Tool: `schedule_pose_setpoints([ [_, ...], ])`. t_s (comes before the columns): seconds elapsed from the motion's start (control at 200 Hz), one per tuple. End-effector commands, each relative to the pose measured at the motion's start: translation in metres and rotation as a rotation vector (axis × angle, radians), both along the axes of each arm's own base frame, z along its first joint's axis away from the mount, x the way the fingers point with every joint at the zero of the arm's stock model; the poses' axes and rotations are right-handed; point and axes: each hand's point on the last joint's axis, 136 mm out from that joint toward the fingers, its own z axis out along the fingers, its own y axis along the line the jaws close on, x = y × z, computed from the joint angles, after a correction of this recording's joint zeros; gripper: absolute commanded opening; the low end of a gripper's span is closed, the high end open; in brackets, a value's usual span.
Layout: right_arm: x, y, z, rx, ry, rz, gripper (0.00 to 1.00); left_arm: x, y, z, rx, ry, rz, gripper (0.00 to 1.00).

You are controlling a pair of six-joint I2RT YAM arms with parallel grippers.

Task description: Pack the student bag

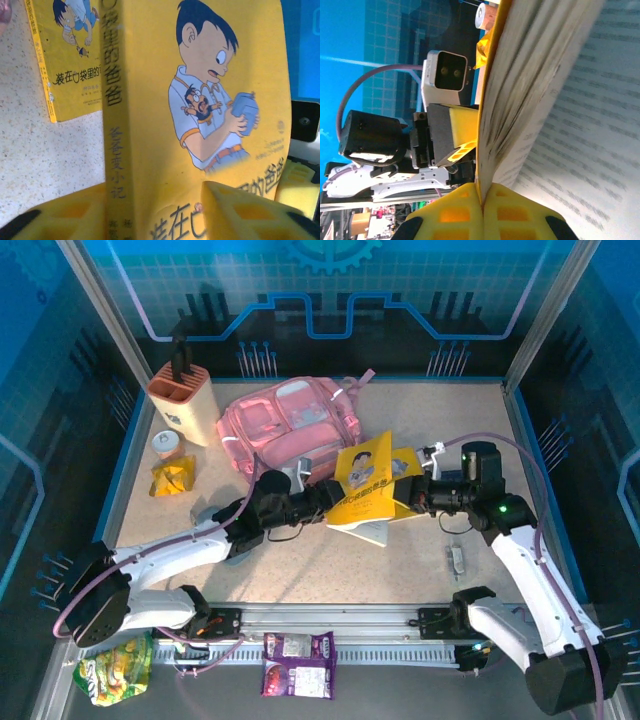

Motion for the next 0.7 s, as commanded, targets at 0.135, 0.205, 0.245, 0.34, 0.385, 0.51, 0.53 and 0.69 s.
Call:
schedule_pose_setpoints([
  [0.135, 0.002, 0.0, -0.01, -0.014, -0.013, 0.038, 0.0, -0.001, -0.008, 0.058, -0.126, -0.137, -0.027, 0.17],
  [0.205, 0.001, -0.001, -0.012, -0.032, -0.016, 0.037, 0.01, 0.0, -0.006, 0.062, -0.122, -0.151, -0.019, 0.08],
  [0.245, 0.001, -0.003, -0.014, -0.05, -0.016, 0.031, 0.06, 0.0, -0.005, 0.064, -0.117, -0.156, -0.015, 0.04],
  [0.34, -0.001, -0.006, -0.02, -0.086, -0.008, 0.028, 0.23, 0.0, -0.001, 0.069, -0.106, -0.183, -0.003, 0.0],
  [0.385, -0.001, -0.008, -0.025, -0.106, -0.002, 0.02, 0.33, 0.001, 0.0, 0.072, -0.107, -0.197, 0.003, 0.0],
  [0.51, -0.003, -0.012, -0.031, -0.133, 0.032, 0.005, 0.69, 0.002, 0.002, 0.085, -0.115, -0.245, 0.01, 0.0],
  [0.53, -0.003, -0.012, -0.033, -0.136, 0.041, 0.004, 0.73, 0.002, 0.001, 0.089, -0.119, -0.257, 0.008, 0.0],
  [0.69, -0.001, -0.015, -0.03, -0.16, 0.069, -0.006, 0.97, 0.001, -0.003, 0.117, -0.15, -0.333, -0.014, 0.0],
])
